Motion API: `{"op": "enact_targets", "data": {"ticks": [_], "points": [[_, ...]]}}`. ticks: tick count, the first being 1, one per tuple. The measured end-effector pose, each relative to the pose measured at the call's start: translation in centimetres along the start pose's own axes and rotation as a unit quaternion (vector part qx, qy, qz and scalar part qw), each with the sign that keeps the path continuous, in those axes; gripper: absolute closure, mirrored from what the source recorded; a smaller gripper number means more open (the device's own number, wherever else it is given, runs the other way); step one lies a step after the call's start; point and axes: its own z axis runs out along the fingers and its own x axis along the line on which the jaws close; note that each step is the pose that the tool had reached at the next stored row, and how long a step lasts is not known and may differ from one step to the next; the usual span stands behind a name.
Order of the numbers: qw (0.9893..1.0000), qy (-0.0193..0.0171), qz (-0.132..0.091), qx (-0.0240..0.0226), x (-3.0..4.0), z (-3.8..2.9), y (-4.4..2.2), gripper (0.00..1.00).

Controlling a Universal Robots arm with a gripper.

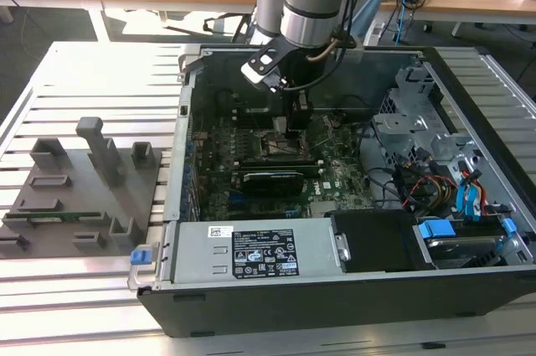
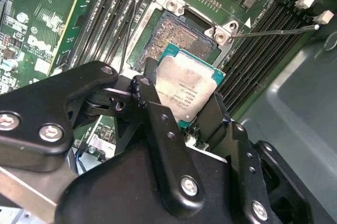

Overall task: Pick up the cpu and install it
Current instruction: 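Place the cpu into insertion slot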

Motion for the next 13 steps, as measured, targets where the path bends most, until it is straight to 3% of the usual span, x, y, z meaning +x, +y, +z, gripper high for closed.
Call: {"op": "enact_targets", "data": {"ticks": [4,11,13], "points": [[1.0,0.0,0.0,0.0,0.02,0.33,-0.23,0.45],[1.0,-0.0014,0.0,0.0,-1.27,0.7,-0.48,0.45],[1.0,-0.0013,0.003,0.0001,-1.33,0.85,-0.5,0.45]]}}
